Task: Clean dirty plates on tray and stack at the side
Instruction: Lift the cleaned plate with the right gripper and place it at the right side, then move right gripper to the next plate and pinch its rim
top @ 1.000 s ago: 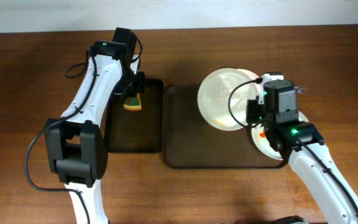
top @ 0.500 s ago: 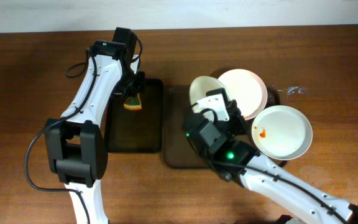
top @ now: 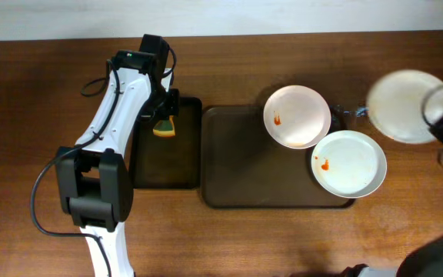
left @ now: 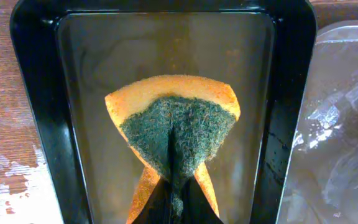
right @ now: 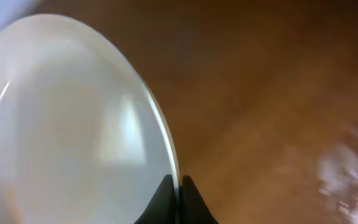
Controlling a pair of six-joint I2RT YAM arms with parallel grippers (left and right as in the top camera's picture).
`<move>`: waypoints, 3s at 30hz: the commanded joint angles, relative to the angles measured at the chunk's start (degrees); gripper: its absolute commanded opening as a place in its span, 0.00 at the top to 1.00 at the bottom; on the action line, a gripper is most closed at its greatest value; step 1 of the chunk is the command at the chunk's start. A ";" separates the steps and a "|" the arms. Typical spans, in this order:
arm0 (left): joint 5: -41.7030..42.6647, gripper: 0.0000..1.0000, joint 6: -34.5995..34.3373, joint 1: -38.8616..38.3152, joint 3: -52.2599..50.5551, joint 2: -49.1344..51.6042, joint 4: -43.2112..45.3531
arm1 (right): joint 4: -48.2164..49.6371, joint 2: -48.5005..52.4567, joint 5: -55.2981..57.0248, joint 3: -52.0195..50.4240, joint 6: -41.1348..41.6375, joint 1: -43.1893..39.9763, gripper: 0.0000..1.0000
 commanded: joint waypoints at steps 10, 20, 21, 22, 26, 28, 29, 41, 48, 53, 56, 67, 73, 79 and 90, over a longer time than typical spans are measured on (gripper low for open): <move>-0.22 1.00 0.96 -0.07 -0.20 0.07 -0.28 | 9.57 20.31 -8.94 3.08 -3.78 -5.40 0.62; -0.22 1.00 0.96 -0.07 -0.20 0.07 -0.26 | -41.81 20.37 -9.75 36.50 -21.92 15.32 0.51; -0.22 1.00 0.96 -0.07 -0.20 0.07 -0.24 | -41.22 20.37 -9.44 35.80 -21.92 18.93 0.51; -0.22 1.00 0.96 -0.07 -0.20 0.07 -0.22 | -40.19 20.48 -8.28 35.17 -21.86 22.18 0.51; -0.22 1.00 0.96 -0.07 -0.20 0.07 -0.66 | -31.80 20.70 6.43 31.63 -15.02 31.91 0.57; -0.22 1.00 0.96 -0.07 -0.20 0.07 -0.74 | -27.17 20.72 6.34 28.28 -15.02 33.64 0.55; -0.22 1.00 0.96 -0.07 -0.20 0.07 -0.72 | -25.90 20.83 6.05 26.77 -15.02 33.64 0.55; -0.22 1.00 0.96 -0.07 -0.20 0.07 -0.72 | -4.50 30.34 -2.10 12.72 -14.78 32.87 0.56; -0.22 1.00 0.96 -0.07 -0.20 0.07 -0.70 | -8.09 30.34 -12.59 12.72 -11.52 32.94 0.80; -0.24 1.00 0.96 -0.07 -0.20 0.07 -0.70 | -16.57 30.34 -12.57 12.70 -8.76 35.19 0.87; -0.35 1.00 0.98 -0.07 -0.20 0.07 -0.68 | -20.50 30.34 -12.37 12.70 -8.76 38.07 0.87; -0.44 1.00 1.86 -0.07 -0.20 0.07 -0.70 | -24.48 28.92 -5.84 17.99 -3.02 42.58 0.57; -0.42 1.00 1.86 -0.07 -0.20 0.07 -0.66 | -17.46 29.29 -4.63 14.64 -4.92 42.91 0.54; -0.42 1.00 1.84 -0.07 -0.20 0.07 -0.83 | -8.70 29.38 -4.61 8.87 -4.94 43.41 0.73; -0.22 1.00 12.50 -0.68 -0.20 0.07 0.44 | -15.10 29.11 -9.27 9.22 -7.10 42.60 0.95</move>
